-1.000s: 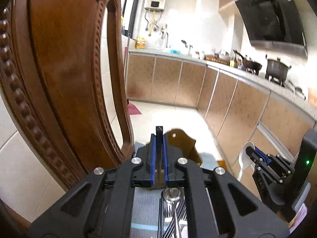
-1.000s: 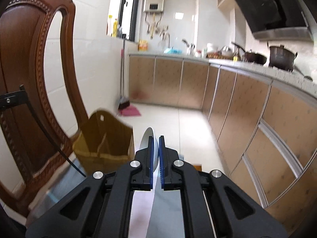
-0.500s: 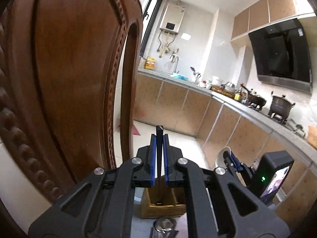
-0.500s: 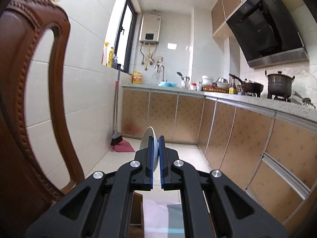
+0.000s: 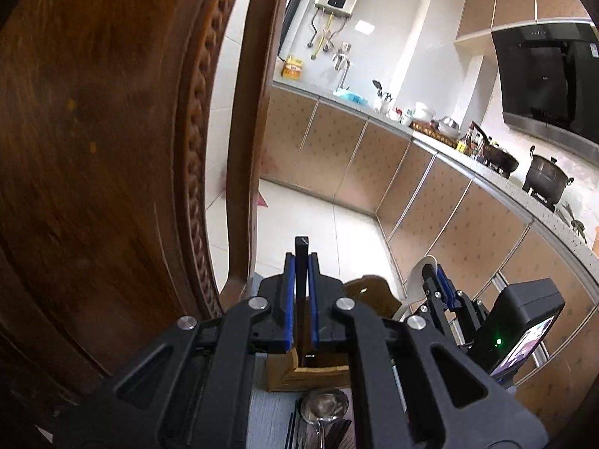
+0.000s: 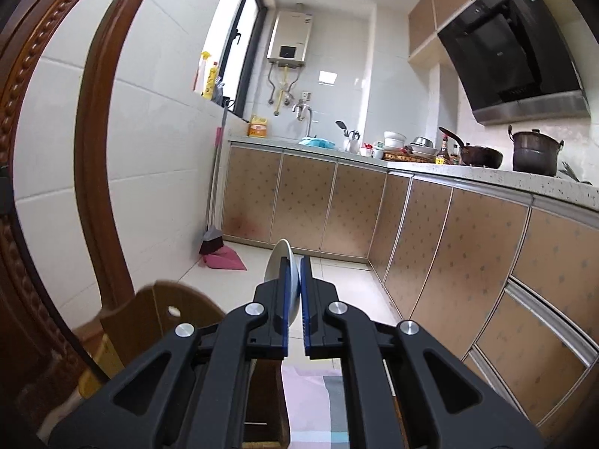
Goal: Organize utensils
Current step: 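Lift and drop the chopstick with left tool while right tool drops spoon into holder, then grasp a steel fork from the pile with the right tool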
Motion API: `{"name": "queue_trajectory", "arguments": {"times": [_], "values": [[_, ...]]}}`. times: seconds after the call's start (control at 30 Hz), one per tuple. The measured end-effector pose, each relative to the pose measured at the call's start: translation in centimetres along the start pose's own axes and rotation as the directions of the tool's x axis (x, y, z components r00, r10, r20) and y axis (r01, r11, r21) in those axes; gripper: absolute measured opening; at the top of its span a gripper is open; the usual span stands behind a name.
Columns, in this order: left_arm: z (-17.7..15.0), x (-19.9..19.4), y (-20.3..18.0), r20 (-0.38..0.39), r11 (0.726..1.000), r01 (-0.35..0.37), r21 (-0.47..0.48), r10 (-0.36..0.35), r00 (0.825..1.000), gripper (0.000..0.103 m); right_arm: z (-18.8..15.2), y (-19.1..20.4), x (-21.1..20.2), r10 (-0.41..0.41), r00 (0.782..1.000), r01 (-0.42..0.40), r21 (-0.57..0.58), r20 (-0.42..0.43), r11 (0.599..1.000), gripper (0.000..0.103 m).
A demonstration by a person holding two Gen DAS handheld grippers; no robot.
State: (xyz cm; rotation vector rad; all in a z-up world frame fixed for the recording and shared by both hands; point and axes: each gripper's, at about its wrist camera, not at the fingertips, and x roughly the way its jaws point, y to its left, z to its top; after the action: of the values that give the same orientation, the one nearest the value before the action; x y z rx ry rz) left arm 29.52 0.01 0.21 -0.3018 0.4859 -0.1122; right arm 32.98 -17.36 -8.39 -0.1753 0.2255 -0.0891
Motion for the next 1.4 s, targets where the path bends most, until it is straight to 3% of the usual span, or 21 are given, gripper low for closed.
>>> {"name": "queue_trajectory", "arguments": {"times": [0.07, 0.1, 0.13, 0.23, 0.4, 0.5, 0.63, 0.73, 0.8, 0.9, 1.03, 1.07, 1.13, 1.23, 1.3, 1.37, 1.4], "values": [[-0.2, 0.5, -0.1, -0.021, 1.0, 0.009, 0.005, -0.009, 1.0, 0.007, -0.2, -0.2, -0.2, 0.01, 1.0, -0.01, -0.009, -0.012, 1.0, 0.03], [-0.3, 0.6, -0.2, -0.027, 1.0, 0.013, 0.004, -0.013, 1.0, 0.007, -0.2, -0.4, -0.5, 0.02, 1.0, -0.02, -0.003, -0.024, 1.0, 0.046], [-0.4, 0.7, -0.2, -0.031, 1.0, 0.016, 0.002, -0.016, 0.999, 0.007, -0.2, -0.8, -0.7, 0.029, 0.999, -0.029, 0.011, -0.031, 1.0, 0.051], [-0.8, 0.4, -0.1, -0.031, 1.0, 0.018, 0.011, -0.017, 0.999, 0.008, 0.0, -2.0, -1.7, 0.058, 0.996, -0.055, 0.049, -0.064, 0.997, 0.051], [-1.5, -0.8, 0.1, -0.023, 0.999, 0.027, 0.017, -0.027, 0.999, 0.051, 0.0, -4.3, -4.4, 0.078, 0.991, -0.067, 0.104, -0.107, 0.992, 0.056], [-2.3, -1.7, 0.4, -0.039, 0.999, 0.023, 0.036, -0.021, 0.999, 0.062, -1.0, -5.9, -7.0, 0.08, 0.986, -0.062, 0.124, -0.145, 0.99, 0.059], [-4.4, -2.5, 0.6, -0.103, 0.998, 0.034, 0.054, -0.028, 0.994, 0.069, -4.2, -7.3, -8.9, 0.1, 0.957, -0.058, 0.156, -0.274, 0.986, 0.06], [-7.3, -1.9, 0.7, -0.193, 0.995, 0.026, 0.093, -0.008, 0.981, 0.065, -7.8, -7.0, -7.7, 0.183, 0.877, -0.115, 0.175, -0.445, 0.978, 0.057], [-9.6, 0.3, 0.2, -0.295, 0.988, -0.001, 0.155, 0.047, 0.954, 0.038, -10.2, -6.3, -6.1, 0.235, 0.804, -0.153, 0.191, -0.547, 0.97, 0.044], [-12.1, 3.2, 0.1, -0.392, 0.979, -0.035, 0.203, 0.114, 0.913, 0.036, -12.3, -4.7, -4.8, 0.283, 0.713, -0.194, 0.207, -0.641, 0.959, 0.042], [-14.7, 6.5, 0.7, -0.519, 0.97, -0.077, 0.23, 0.19, 0.833, 0.037, -13.0, -3.1, -4.3, 0.372, 0.637, -0.268, 0.259, -0.675, 0.928, 0.043], [-15.2, 6.9, 0.9, -0.538, 0.971, -0.077, 0.226, 0.19, 0.821, 0.039, -13.4, -2.7, -4.0, 0.404, 0.61, -0.292, 0.281, -0.682, 0.914, 0.044], [-15.7, 7.6, 1.2, -0.566, 0.974, -0.069, 0.214, 0.181, 0.804, 0.04, -14.2, -2.5, -3.8, 0.424, 0.583, -0.311, 0.292, -0.693, 0.905, 0.046], [-16.1, 8.0, 1.2, -0.584, 0.976, -0.061, 0.21, 0.176, 0.793, 0.04, -15.5, -2.1, -3.2, 0.424, 0.563, -0.322, 0.284, -0.709, 0.903, 0.049], [-16.4, 8.5, 1.1, -0.598, 0.978, -0.047, 0.204, 0.163, 0.785, 0.04, -16.0, -2.2, -3.1, 0.47, 0.539, -0.335, 0.333, -0.699, 0.881, 0.049], [-16.7, 8.8, 1.1, -0.61, 0.979, -0.039, 0.2, 0.156, 0.777, 0.04, -16.1, -2.4, -2.9, 0.489, 0.537, -0.346, 0.349, -0.688, 0.871, 0.049], [-16.9, 9.1, 1.1, -0.617, 0.98, -0.035, 0.196, 0.151, 0.772, 0.04, -16.1, -2.4, -2.9, 0.504, 0.528, -0.358, 0.36, -0.683, 0.862, 0.04]]}}
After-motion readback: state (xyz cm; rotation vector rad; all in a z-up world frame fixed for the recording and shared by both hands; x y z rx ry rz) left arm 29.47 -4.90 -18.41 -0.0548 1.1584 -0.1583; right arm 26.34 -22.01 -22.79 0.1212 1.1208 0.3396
